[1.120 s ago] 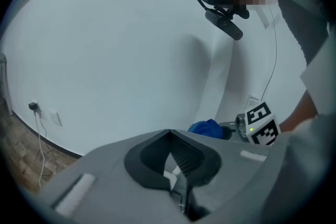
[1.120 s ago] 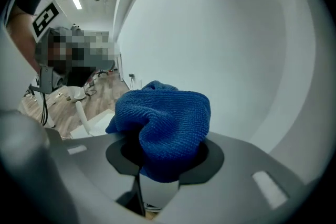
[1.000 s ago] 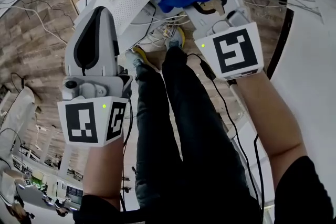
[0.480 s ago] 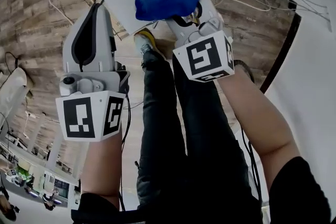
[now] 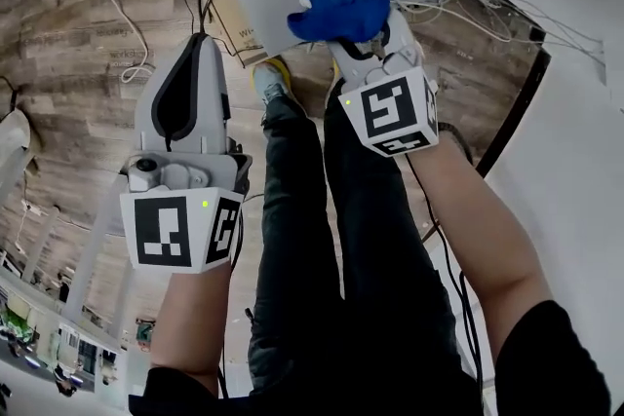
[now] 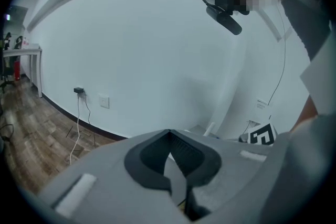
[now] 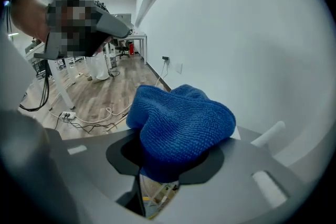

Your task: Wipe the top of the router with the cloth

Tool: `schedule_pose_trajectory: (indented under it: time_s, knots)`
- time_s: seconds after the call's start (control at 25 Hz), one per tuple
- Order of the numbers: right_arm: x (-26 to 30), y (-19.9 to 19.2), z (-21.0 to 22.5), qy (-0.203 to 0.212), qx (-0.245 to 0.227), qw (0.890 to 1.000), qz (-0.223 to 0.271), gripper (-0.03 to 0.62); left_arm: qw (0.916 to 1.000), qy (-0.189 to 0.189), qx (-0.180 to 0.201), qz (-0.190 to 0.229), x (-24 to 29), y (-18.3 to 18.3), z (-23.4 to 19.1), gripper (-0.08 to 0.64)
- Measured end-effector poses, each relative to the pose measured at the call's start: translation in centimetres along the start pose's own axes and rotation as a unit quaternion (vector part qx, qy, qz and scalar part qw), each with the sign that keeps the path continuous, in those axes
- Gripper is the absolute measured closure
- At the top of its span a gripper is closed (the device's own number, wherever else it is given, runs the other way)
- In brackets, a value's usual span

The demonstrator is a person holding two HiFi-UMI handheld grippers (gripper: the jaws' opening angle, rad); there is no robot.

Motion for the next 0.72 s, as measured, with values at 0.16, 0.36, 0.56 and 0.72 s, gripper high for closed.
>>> schedule_pose_trajectory:
  time_s: [0.16,0.36,0.56,0.72]
  knots:
    - [-1.8,1.9,-3.0,0.017,0.017,1.000,0.004,0.426,0.9994,-0.021,0.005,0.026,-0.4,3.0,-0.7,0.560]
    - [-2.1,5.1,-7.5,0.042,0.043,0.998,0.036,0.425,0.9983,-0.035,0.016,0.043,-1.0,5.0,-2.1,0.560]
    - [2.2,6.0,-10.6,0.072,0.070,0.994,0.052,0.425,0.9984,-0.035,0.025,0.037,-0.7,4.5,-3.7,0.560]
    - [6.8,4.0,-10.6,0.084,0.058,0.994,0.038,0.425,0.9988,-0.034,0.027,0.022,-0.2,2.1,-4.5,0.560]
Point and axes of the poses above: the fingertips, and each gripper's own axes: x forward along the fingers, z to its right, y out of its top, the point moved 9 cm from there along -x, backward along the fingers, and after that the axes turned 14 degrees about y, right-handed, at the moved point
